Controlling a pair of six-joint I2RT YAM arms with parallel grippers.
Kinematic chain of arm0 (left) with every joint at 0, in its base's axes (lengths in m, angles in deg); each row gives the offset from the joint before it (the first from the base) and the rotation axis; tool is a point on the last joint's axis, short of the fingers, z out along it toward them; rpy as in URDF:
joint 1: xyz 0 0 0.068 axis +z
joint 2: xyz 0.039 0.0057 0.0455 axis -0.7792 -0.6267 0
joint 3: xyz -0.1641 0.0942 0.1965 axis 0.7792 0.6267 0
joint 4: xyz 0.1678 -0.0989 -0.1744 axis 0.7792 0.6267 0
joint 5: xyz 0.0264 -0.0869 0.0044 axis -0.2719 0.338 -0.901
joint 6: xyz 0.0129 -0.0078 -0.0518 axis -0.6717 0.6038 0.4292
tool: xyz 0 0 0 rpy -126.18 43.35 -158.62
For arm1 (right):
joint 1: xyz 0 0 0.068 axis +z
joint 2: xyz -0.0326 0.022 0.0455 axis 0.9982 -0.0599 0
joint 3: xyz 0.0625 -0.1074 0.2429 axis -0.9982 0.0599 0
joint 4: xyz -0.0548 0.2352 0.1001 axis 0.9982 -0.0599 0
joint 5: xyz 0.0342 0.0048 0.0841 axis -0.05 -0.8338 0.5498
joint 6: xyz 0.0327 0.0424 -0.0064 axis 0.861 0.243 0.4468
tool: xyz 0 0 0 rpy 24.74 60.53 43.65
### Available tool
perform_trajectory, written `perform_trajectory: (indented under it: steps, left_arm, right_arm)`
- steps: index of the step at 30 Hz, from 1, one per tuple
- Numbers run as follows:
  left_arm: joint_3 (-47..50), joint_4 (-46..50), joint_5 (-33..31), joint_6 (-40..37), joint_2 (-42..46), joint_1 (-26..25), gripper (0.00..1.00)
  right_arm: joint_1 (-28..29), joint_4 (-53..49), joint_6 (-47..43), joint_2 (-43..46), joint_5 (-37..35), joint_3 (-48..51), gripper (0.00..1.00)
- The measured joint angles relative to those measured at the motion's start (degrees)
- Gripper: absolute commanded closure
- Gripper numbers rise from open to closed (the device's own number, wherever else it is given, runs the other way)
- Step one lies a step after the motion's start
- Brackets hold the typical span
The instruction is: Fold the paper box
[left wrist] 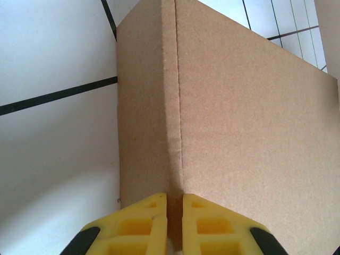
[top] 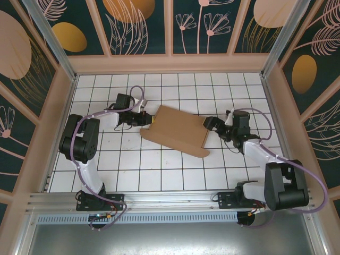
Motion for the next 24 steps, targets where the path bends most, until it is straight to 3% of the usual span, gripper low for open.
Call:
perform_trajectory:
  steps: [8, 15, 19, 24]
  left_arm:
    - [-0.02, 0.02, -0.02, 0.0, -0.02, 0.0, 0.91]
    - [-0.09, 0.0, 0.55, 0.0, -0.24, 0.11, 0.91]
    - [-0.11, -0.02, 1.2, 0.0, -0.42, 0.57, 0.92]
    - [-0.11, -0.11, 1.25, 0.0, -0.48, 0.87, 0.89]
  right_arm:
    - [-1.11, 9.94, 6.75, -3.98, 9.94, 6.73, 0.05]
    - [-0.63, 29.83, 18.25, -13.51, 20.87, 10.67, 0.12]
    - [0.72, 41.72, 25.16, -17.75, 23.76, 11.8, 0.26]
    - [1.2, 43.19, 25.64, -18.51, 23.96, 11.02, 0.48]
